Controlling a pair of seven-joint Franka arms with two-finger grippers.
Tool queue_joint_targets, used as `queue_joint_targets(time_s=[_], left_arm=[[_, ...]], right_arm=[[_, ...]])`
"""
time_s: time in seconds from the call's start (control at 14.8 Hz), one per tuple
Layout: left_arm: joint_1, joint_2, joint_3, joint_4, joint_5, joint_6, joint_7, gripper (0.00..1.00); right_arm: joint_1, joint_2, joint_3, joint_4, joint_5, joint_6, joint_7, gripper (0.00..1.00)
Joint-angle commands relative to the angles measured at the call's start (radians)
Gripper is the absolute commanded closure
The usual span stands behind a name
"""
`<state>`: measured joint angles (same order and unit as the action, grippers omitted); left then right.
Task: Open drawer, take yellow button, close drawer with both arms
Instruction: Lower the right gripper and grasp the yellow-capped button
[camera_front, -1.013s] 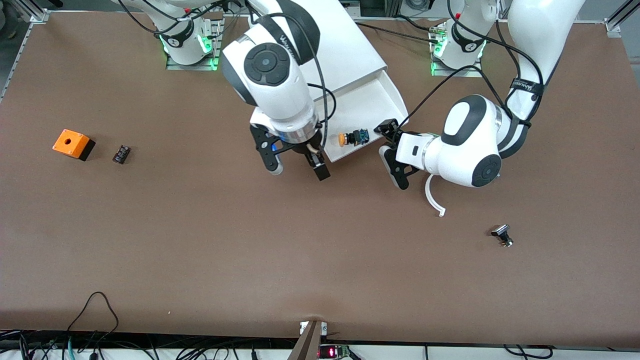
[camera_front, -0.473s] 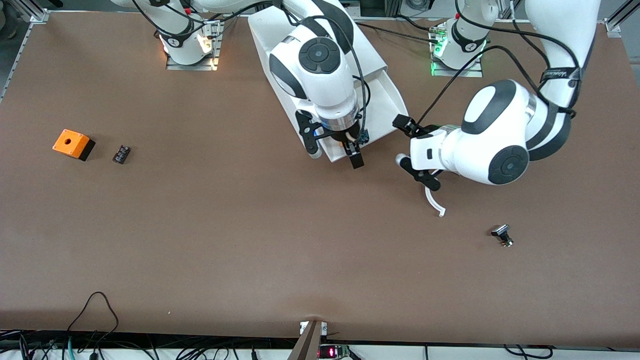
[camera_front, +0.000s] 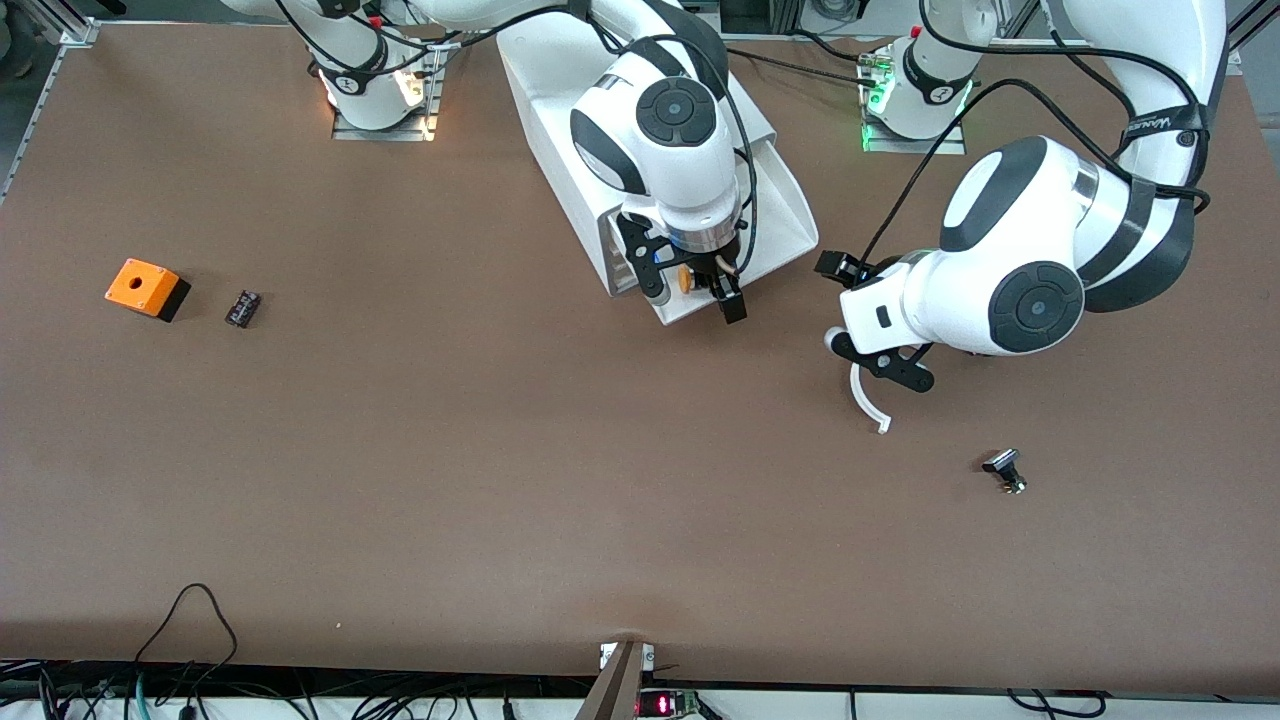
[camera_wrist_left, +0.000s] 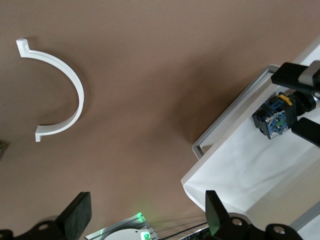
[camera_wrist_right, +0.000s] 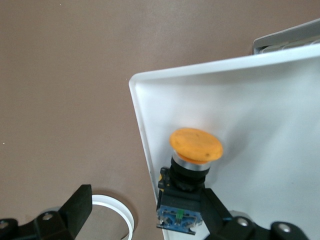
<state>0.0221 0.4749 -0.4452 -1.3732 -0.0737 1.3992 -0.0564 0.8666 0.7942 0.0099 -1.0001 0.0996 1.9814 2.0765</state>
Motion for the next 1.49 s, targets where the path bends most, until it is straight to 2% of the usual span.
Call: queue_joint_targets(time_s=[0.0,0.14,0.27,0.34,0.81,0.88,0.95,1.01,1.08,1.15,1.42], left_arm=[[-0.005,-0.006,0.000,0.043,0.031,-0.022,-0.034,0.00],[-0.002,-0.004,0.000,0.043,0.031,-0.022,-0.033,0.00],[-0.004,-0.004,0.000,0.043,0.031,-0.020,-0.034,0.00],[-0.005,-0.004,0.000,0.043,0.031,-0.020,-0.034,0.00],[-0.011,-0.002,0.000,0.043,0.032,-0.017,-0.034,0.00],[-0.011,-0.002,0.000,0.043,0.032,-0.017,-0.034,0.00],[-0.013,-0.002,0.000,0.043,0.032,-0.017,-0.036,0.00],[-0.014,-0.001,0.000,0.043,0.032,-0.017,-0.036,0.00],[-0.013,-0.001,0.000,0.043,0.032,-0.017,-0.036,0.00],[-0.014,-0.001,0.000,0.043,0.032,-0.017,-0.036,0.00],[-0.014,0.001,0.000,0.043,0.032,-0.016,-0.036,0.00]], right_arm=[[0.011,0.026,-0.008,0.043,0.006,-0.016,0.002,0.21],[0.017,0.026,-0.008,0.038,0.005,-0.021,0.002,0.20],[0.018,0.022,-0.007,0.040,0.006,-0.050,0.002,0.05],[0.022,0.020,-0.007,0.041,0.006,-0.070,0.002,0.02],[0.060,0.016,-0.008,0.041,0.002,-0.125,0.007,0.02],[0.060,0.016,-0.008,0.041,0.002,-0.125,0.007,0.06],[0.060,0.016,-0.008,0.041,0.002,-0.130,0.002,0.18],[0.058,0.016,-0.008,0.041,0.002,-0.137,-0.003,0.42],[0.058,0.014,-0.008,0.041,0.002,-0.142,-0.024,0.76],[0.058,0.014,-0.008,0.043,0.002,-0.156,-0.044,1.00],[0.049,-0.004,-0.010,0.046,0.008,-0.168,-0.055,1.00]])
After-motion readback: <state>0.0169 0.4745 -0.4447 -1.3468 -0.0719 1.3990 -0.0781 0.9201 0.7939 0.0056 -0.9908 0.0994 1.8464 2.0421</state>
